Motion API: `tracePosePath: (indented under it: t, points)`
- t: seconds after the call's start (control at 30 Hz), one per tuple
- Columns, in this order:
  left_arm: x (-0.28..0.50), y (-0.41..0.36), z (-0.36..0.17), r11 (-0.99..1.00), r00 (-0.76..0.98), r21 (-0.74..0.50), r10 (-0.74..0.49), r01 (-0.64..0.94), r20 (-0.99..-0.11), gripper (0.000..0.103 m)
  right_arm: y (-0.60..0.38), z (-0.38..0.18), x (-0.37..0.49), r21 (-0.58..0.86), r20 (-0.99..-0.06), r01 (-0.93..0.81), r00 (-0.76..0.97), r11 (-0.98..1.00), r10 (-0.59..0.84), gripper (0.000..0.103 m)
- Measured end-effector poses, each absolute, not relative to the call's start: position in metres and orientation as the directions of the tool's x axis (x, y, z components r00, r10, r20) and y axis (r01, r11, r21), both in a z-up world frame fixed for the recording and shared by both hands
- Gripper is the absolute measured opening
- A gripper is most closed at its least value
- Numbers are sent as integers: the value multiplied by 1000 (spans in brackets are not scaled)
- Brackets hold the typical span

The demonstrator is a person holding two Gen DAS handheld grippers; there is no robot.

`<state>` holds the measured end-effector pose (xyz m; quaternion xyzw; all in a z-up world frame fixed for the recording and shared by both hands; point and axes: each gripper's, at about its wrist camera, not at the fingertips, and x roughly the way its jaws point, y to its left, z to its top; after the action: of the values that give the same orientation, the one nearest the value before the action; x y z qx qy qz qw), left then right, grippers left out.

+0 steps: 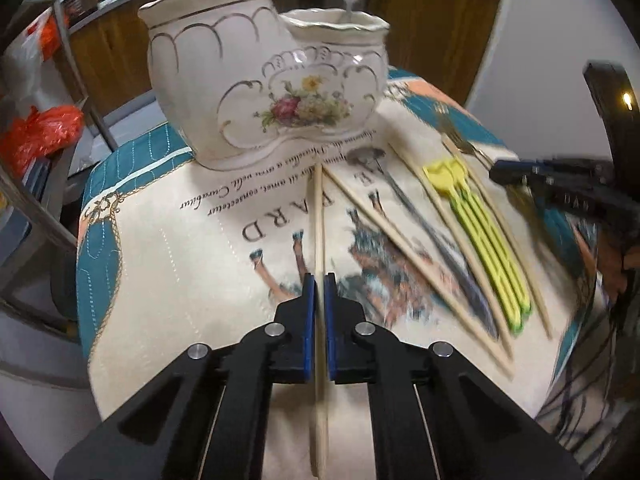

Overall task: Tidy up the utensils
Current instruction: 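Close the right gripper on the gold fork while the left gripper grasps another chopstick, then lift the gold fork toward the small pot while the left gripper carries the chopstick to the tall pot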

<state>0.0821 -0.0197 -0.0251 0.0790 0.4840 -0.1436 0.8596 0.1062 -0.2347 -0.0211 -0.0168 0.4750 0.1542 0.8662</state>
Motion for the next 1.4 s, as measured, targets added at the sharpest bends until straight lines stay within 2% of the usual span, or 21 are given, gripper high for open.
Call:
tracePosePath:
  t: [0.27,0.33,0.4,0.53,0.6,0.63,0.73,0.77,0.83,0.93,0.97,1.03,1.07,1.17,1.4]
  points:
    - [79,-19,-26,959,516,20,-134,283,-846,8,-228,-20,101,87,-831,-304,504,949,237,9]
    - [78,-22,-28,966,545,26,-122,256,-829,21,-228,-21,101,91,-823,-300,514,950,241,9]
    - [77,-23,-29,975,575,51,-84,216,-814,41,-230,-21,101,100,-819,-298,517,949,249,9]
    - [76,-13,-29,983,596,15,-99,184,-797,48,-232,-22,102,112,-815,-298,518,948,259,9]
    - [77,-12,-29,980,594,4,-116,198,-796,65,-232,-21,102,112,-814,-299,519,948,260,9]
    - [77,-11,-30,979,591,7,-116,201,-798,70,-232,-21,102,112,-814,-299,519,948,260,9]
    - [76,-12,-30,978,594,10,-118,208,-796,73,-232,-22,101,113,-814,-299,520,948,261,9]
    - [75,-13,-30,977,596,16,-117,212,-794,70,-232,-21,101,112,-814,-299,520,948,261,9]
    - [72,-16,-28,971,604,8,-141,237,-784,59,-232,-22,102,114,-813,-300,520,947,262,9]
    - [70,-20,-25,968,614,29,-136,251,-778,39,-232,-22,102,112,-814,-300,520,947,260,9]
    - [71,-20,-26,965,601,10,-155,261,-784,28,-231,-22,102,112,-814,-299,520,948,260,9]
    - [72,-19,-27,962,591,-1,-168,272,-789,22,-231,-22,102,112,-812,-300,521,947,262,9]
    - [72,-20,-27,961,592,7,-165,276,-789,11,-231,-22,101,108,-811,-304,523,947,260,9]
    - [75,-19,-28,959,592,4,-172,284,-787,5,-230,-22,101,111,-809,-311,524,944,267,7]
    - [74,-8,-17,956,616,-33,-214,292,-758,5,-232,-10,92,132,-768,-334,561,933,309,7]
